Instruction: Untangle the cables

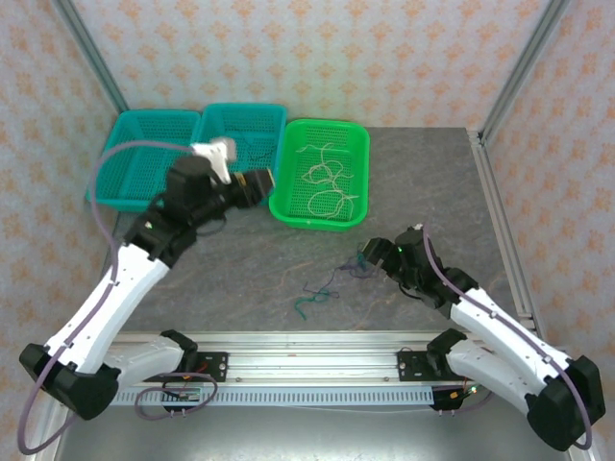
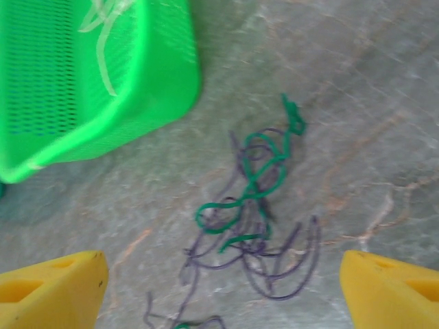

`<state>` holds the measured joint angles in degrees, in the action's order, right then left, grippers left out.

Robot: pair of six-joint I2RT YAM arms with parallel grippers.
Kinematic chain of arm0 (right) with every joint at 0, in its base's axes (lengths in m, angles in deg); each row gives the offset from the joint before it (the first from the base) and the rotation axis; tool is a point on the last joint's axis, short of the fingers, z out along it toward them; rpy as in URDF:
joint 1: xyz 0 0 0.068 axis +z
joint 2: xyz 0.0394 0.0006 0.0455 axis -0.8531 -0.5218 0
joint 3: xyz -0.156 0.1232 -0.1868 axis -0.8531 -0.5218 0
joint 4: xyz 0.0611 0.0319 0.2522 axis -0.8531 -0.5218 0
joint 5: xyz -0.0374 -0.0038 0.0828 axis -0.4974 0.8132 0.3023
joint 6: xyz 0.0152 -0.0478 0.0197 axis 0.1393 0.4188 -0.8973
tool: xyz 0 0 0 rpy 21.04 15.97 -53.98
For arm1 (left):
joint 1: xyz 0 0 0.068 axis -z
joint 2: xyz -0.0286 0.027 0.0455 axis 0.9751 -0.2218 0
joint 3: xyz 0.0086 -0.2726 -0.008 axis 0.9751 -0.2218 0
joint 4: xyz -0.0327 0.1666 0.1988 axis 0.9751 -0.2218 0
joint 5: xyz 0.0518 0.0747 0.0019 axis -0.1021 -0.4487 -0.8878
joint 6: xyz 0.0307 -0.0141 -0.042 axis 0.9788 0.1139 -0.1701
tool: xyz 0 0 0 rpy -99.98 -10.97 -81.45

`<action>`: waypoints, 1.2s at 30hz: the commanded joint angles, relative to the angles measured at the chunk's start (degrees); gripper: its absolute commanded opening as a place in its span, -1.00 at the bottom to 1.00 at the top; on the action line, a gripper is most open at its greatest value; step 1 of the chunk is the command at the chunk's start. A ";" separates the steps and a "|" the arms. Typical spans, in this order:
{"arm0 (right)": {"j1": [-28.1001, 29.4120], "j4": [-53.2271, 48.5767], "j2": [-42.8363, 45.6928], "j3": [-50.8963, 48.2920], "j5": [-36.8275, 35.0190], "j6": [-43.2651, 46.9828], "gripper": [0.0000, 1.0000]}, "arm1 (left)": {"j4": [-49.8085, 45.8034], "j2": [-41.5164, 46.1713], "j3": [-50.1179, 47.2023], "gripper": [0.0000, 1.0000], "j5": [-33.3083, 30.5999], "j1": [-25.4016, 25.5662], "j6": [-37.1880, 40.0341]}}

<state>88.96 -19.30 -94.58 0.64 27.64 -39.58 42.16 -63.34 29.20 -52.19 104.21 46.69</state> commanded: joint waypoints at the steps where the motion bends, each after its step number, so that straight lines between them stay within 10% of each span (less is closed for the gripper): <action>1: -1.74 0.22 -3.49 -0.32 4.58 1.77 0.75 | 5.46 1.70 -9.86 0.23 -1.03 8.28 -0.36; 11: -1.85 2.35 -13.45 0.33 8.60 4.73 0.54 | 9.20 -21.85 -8.21 0.17 -5.36 26.42 6.60; 31: -1.79 2.12 -9.45 -1.33 13.82 2.64 0.52 | 7.01 -50.36 2.50 0.30 -8.49 25.88 25.88; 36: -1.68 2.18 -9.85 -1.06 14.49 2.27 0.47 | 10.58 -52.94 2.60 -0.26 -9.86 25.93 25.52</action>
<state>87.32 -17.37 -104.11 -0.68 41.41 -36.65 49.68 -112.54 31.34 -59.78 130.27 70.65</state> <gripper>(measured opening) 0.739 0.423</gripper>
